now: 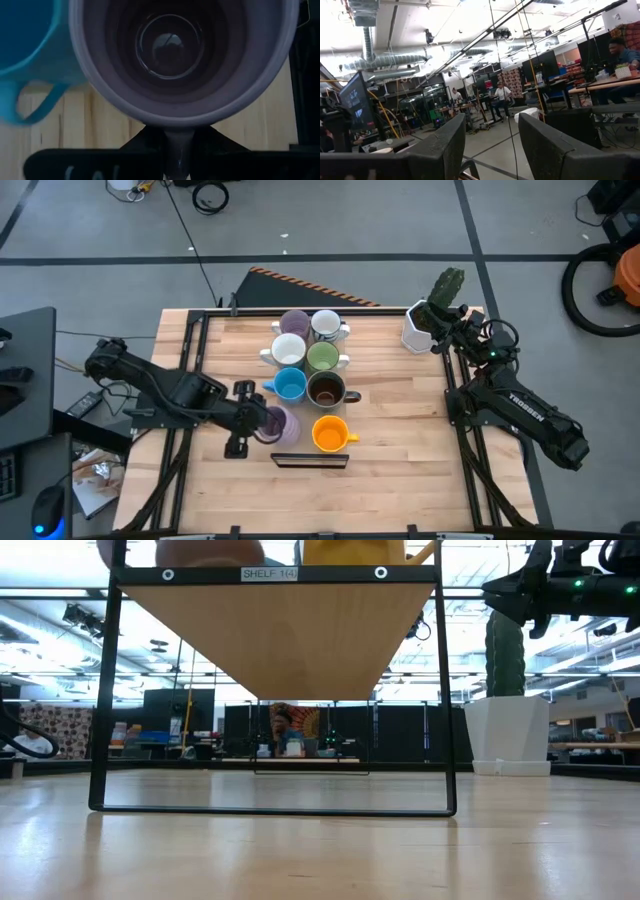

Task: Place coffee mugs
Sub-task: Put the violet mug on the shelf

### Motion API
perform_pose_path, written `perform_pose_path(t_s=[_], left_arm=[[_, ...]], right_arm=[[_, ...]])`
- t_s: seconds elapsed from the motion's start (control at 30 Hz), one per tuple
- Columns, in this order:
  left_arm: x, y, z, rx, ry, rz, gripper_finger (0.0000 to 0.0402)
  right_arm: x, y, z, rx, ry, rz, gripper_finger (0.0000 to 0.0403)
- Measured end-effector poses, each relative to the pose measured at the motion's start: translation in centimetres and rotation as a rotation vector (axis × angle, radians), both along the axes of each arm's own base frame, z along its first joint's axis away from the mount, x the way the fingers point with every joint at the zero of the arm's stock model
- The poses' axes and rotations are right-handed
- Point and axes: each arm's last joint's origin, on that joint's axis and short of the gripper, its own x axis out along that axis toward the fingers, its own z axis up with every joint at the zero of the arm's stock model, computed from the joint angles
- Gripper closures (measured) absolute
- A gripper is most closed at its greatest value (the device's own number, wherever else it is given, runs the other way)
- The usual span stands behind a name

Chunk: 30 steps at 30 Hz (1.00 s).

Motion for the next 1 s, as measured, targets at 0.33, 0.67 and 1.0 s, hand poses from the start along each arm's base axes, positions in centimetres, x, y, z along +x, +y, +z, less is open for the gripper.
perform_pose_path(t_s=[0.33,0.67,1.0], left_arm=[[1.9,-0.7,-1.7,0.049,0.039,-0.046,0.0351],[2.6,-0.9,-1.9,0.048,0.020,-0.046,0.0351],[2.7,-0.8,-1.8,0.065,-0.010,-0.024,0.0333]], right_arm=[[0.0,0.0,0.0,0.000,0.000,0.000,0.0214],[0.0,0.0,0.0,0.001,-0.002,-0.003,0.0214],[0.0,0.0,0.0,0.000,-0.002,-0.003,0.0214]])
